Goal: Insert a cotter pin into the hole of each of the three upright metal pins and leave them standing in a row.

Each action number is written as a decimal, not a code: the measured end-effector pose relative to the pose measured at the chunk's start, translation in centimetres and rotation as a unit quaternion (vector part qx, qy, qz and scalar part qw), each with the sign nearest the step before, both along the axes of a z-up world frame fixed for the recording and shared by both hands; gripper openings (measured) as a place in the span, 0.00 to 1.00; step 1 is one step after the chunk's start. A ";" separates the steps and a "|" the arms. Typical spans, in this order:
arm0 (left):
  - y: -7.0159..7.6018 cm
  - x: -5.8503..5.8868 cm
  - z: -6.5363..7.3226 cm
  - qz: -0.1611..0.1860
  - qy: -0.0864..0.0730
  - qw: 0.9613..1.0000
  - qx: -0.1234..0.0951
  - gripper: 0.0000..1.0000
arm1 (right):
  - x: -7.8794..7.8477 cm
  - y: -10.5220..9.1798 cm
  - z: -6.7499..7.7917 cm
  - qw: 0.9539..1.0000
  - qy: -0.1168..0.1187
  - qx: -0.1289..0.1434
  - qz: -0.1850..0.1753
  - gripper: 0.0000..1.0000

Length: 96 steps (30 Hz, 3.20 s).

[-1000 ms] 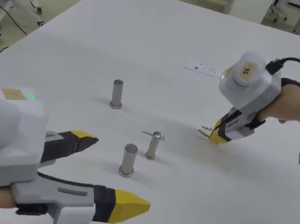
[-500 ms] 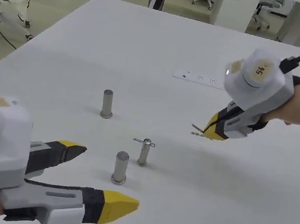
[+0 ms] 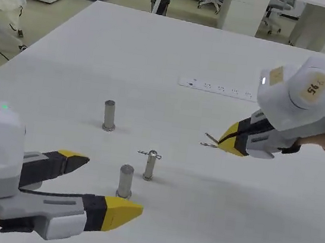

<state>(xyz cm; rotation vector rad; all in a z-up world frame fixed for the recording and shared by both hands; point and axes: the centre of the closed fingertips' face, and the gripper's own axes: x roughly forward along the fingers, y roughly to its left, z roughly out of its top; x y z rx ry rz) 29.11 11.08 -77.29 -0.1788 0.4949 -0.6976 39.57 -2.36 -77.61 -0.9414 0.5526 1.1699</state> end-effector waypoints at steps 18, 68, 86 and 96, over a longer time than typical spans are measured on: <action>-2.6 0.8 1.2 -0.016 0.011 1.000 -0.021 0.63 | -5.6 0.8 2.3 0.995 -0.049 0.085 -0.002 0.03; -9.3 -0.3 1.7 -0.071 0.089 0.986 -0.123 0.03 | -11.3 4.2 1.4 0.988 -0.120 0.075 0.059 0.03; -9.1 -0.5 1.5 -0.081 0.093 0.987 -0.100 0.01 | -11.6 4.4 1.3 0.988 -0.117 0.074 0.066 0.03; -8.7 -0.6 1.3 -0.075 0.120 0.984 -0.113 0.00 | -11.8 4.8 1.3 0.988 -0.109 0.082 0.075 0.05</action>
